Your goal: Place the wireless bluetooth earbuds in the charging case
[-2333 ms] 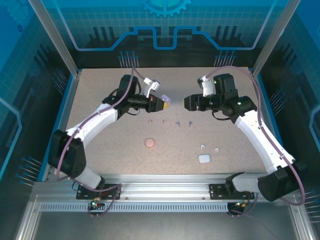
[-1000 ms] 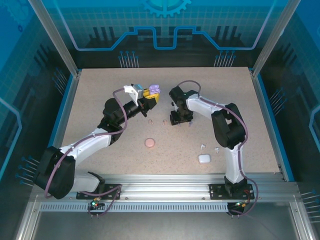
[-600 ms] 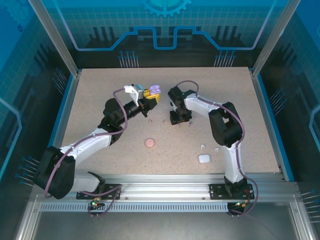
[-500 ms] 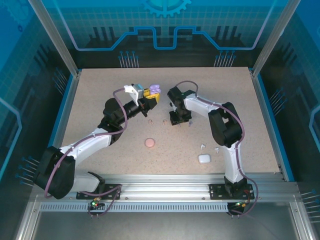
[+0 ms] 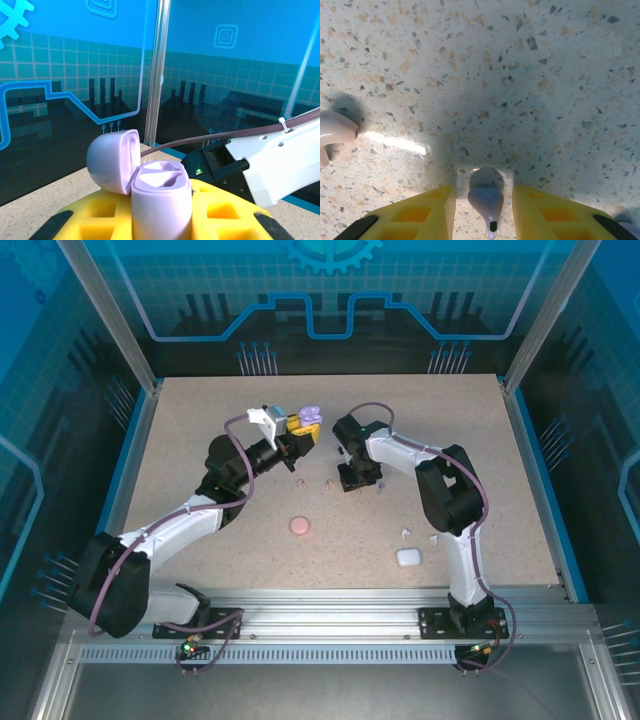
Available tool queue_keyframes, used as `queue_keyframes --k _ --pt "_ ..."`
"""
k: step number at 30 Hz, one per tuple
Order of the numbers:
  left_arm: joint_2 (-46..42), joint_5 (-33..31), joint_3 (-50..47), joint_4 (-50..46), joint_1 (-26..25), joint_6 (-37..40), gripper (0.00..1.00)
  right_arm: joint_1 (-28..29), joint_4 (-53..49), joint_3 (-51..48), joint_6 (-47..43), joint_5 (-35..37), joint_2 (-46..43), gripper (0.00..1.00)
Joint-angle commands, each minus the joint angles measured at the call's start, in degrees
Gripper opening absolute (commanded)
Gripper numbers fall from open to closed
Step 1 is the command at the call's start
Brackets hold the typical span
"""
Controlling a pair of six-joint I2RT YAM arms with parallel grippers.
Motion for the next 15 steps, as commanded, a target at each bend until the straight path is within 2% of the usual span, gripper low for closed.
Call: queue_keyframes --k 1,15 --pt "0.39 1.94 2.06 2.64 -0.48 0.21 0.00 0.60 -1.45 0.64 -0.61 0.80 1.71 0.34" --pt "0.65 3.18 2.96 2.54 -1.20 0.56 0.00 0.20 -0.90 0.29 -0.30 -0.18 0.04 0.23"
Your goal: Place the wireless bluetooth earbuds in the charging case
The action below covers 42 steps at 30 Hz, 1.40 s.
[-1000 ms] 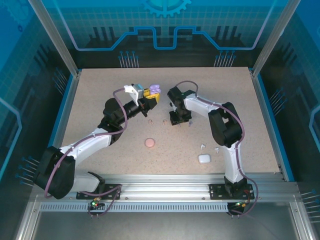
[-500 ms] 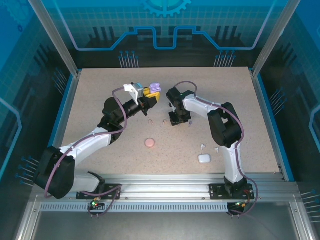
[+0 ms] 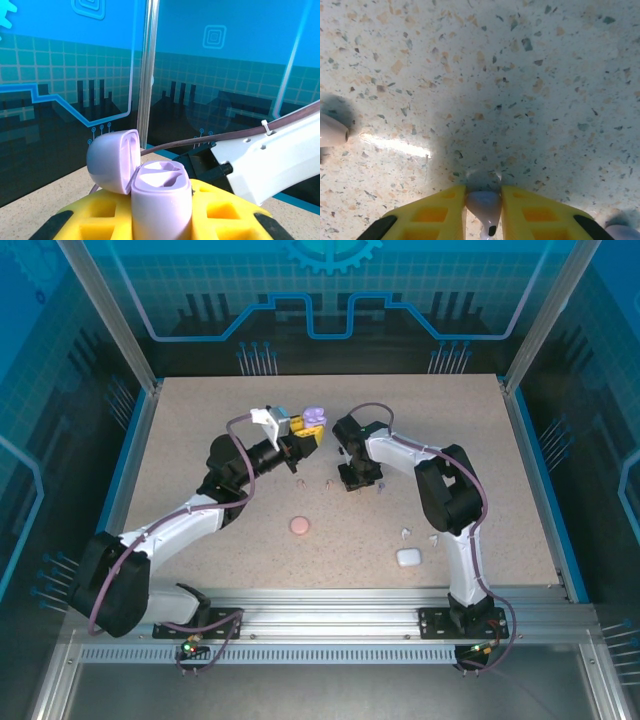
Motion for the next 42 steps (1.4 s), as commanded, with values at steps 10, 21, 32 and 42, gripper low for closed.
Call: queue_keyframes --k 10,21,32,42 --pt "0.20 1.49 2.56 2.47 -0.60 0.95 0.00 -0.48 1.44 -3.48 1.48 -1.12 -6.60 0.20" --pt "-0.25 2.09 3.65 2.39 -0.97 1.91 0.00 -1.49 4.08 -6.74 2.90 -0.46 -21.08 0.19" --pt "-0.47 0.54 5.06 2.38 -2.81 6.38 0.00 -3.50 2.81 1.29 0.24 0.46 -36.17 0.20" --pt "2.76 -5.59 8.83 7.09 -4.93 18.23 0.00 -5.38 7.77 8.74 -1.75 -3.44 -41.88 0.21"
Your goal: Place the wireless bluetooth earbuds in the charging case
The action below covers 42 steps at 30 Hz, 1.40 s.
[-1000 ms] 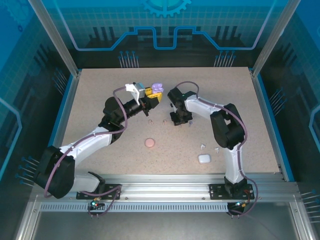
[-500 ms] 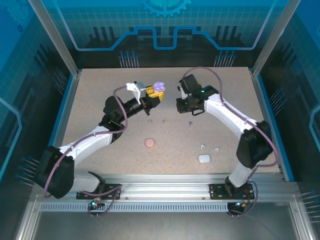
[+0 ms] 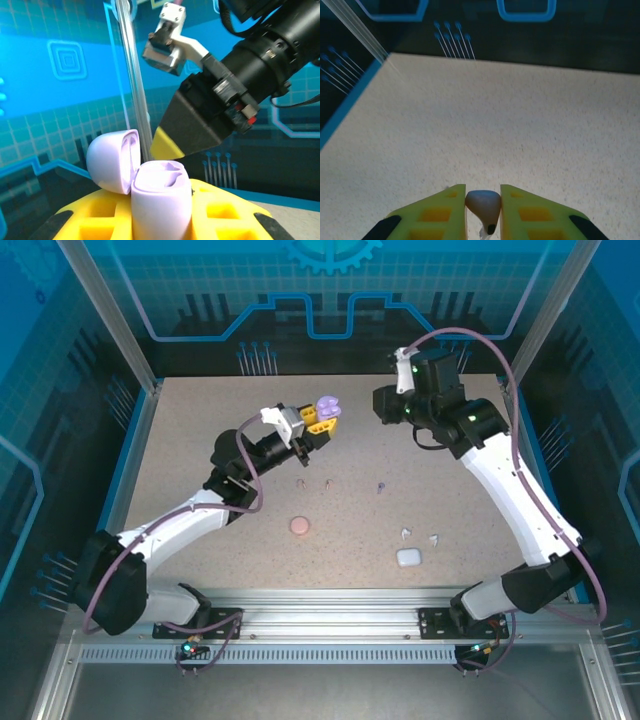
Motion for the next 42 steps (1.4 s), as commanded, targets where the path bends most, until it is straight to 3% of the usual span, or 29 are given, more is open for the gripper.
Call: queue_keyframes --k 1,16,42 --pt "2.26 -4.14 2.55 6.25 -0.13 5.37 0.00 -0.75 3.79 2.16 -1.42 -2.78 -2.53 0.21" --pt "12.14 -6.87 7.52 14.27 -0.72 2.47 0.00 -0.51 15.78 0.58 -1.88 -15.38 -6.69 0.22" --pt "12.77 -5.66 9.26 11.03 -2.36 3.02 0.00 3.36 19.15 -2.46 -1.08 -17.35 -0.58 0.21"
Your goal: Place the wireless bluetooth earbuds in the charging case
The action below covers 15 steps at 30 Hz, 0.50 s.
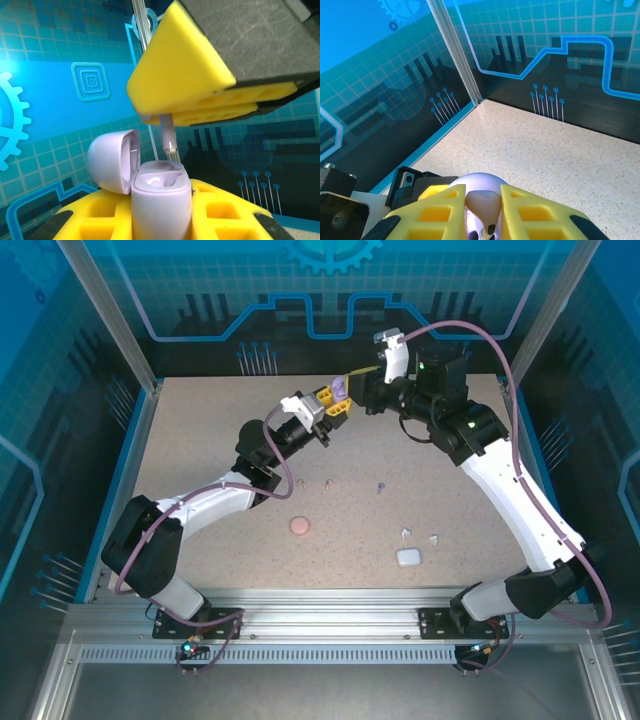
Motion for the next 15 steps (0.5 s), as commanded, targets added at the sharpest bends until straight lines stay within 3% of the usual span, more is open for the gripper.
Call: queue_keyframes --k 1,15 --pt "-0.46 0.45 1.61 0.65 -0.35 -0.18 0.00 0.98 2.02 -0.66 0.28 -1.05 0.34 0.21" --pt "-0.38 0.88 1.96 0.21 -0.40 0.24 0.00 1.45 0.42 -1.56 -0.74 -1.31 0.68 0.20"
